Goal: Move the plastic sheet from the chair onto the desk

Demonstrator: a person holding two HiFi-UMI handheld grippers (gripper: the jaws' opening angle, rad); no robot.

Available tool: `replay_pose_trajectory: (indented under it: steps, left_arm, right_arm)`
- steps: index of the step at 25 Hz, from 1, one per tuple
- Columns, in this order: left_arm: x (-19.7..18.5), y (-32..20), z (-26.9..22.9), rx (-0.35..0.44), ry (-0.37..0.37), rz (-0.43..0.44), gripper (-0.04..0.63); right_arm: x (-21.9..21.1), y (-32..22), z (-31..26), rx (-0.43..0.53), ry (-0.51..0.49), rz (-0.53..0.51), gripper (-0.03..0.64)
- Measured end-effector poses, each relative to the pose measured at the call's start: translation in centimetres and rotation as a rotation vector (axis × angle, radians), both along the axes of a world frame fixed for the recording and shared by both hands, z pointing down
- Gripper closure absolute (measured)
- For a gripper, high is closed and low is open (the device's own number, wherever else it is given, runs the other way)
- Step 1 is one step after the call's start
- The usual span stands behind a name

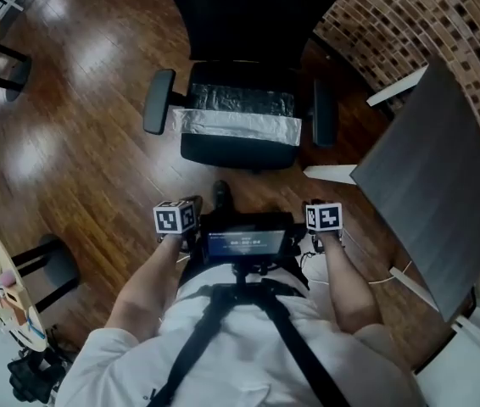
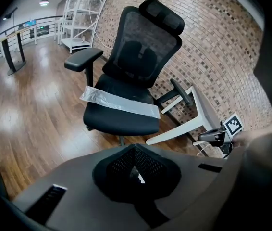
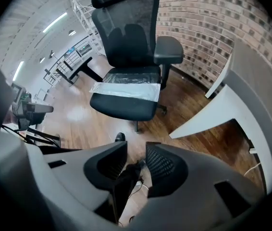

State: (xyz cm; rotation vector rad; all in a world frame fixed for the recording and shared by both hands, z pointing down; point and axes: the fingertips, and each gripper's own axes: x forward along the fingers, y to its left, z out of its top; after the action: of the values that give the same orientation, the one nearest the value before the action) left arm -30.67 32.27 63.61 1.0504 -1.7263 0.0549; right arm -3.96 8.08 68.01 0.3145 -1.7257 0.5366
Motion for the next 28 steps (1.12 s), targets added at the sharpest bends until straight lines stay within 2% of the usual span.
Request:
replay_pose_trajectory:
  steps: [4, 7, 11, 18, 23, 28]
  left_arm:
    - [-1.8, -2.0, -0.5, 0.047, -0.028, -0.016, 0.583]
    - [-3.0, -2.8, -0.5, 0.055, -0.034, -0.016, 0.551]
    - [-4.2, -4.1, -0.4, 0.068, -0.033, -0.001, 0.551]
    - [-6.0, -5.6, 1.6, 0.068, -0.026, 0.018, 0.551]
    - [-7.5, -6.7, 3.2, 0.055, -0.029, 0.021, 0.566]
    - [-8.7, -8.1, 4.9, 0.064, -0.042, 0.04, 0.581]
  right_arm:
    - [-4.1, -1.2, -0.7, 0.041, -0.071, 0.009, 0.488]
    - [-6.0, -1.7, -0.9, 0.043, -0.099, 0.039, 0.488]
    - [-9.1, -2.5, -1.3, 0.058, -0.151, 0.058, 0.488]
    - [-10.8, -2.9, 0.8, 0.058, -0.124, 0.064, 0.488]
    - [-11.8, -4.0, 2.4, 0.067, -0.123, 0.124, 0.488]
    - [-13.8, -5.9, 3.7, 0.131, -0.168, 0.148, 0.489]
